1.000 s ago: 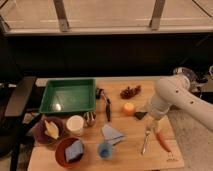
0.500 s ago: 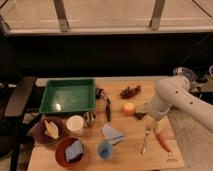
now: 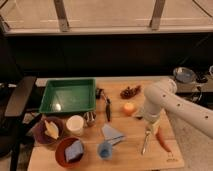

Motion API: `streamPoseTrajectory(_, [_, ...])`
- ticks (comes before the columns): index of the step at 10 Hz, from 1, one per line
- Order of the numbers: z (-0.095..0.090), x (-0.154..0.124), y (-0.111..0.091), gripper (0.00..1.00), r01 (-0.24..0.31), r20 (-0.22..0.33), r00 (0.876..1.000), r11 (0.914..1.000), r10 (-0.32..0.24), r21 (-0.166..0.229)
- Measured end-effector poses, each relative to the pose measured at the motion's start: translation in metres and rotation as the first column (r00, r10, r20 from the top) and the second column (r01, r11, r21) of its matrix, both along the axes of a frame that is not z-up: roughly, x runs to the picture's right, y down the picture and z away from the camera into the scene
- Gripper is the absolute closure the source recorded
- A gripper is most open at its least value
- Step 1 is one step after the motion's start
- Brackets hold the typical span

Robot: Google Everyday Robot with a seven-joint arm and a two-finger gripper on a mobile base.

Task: Place fork in plastic cup

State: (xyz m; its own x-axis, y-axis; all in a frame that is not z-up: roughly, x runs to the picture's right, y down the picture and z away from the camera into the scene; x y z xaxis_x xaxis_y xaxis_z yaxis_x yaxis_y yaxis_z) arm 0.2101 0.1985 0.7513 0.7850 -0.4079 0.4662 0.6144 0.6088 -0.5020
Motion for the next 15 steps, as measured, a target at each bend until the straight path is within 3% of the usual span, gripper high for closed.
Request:
streamPoseTrajectory(7, [0.028, 0.012, 0.045, 0.21, -0.063, -0.020, 0.998, 0.9968, 0.062, -0.049])
streamPoseTrajectory(12, [0.049, 0.017, 0.069, 0.21, -0.131, -0.012, 0.991, 0.9864, 0.131, -0.098])
streamPoseTrajectory(13, [0.053, 0.017, 0.074, 0.22, -0.142, -0.012, 0.990, 0.9838, 0.142, -0.109])
streamPoseTrajectory(15, [0.056, 0.016, 0.079, 0.37, -0.160, -0.011, 0.987, 0.9799, 0.159, -0.119])
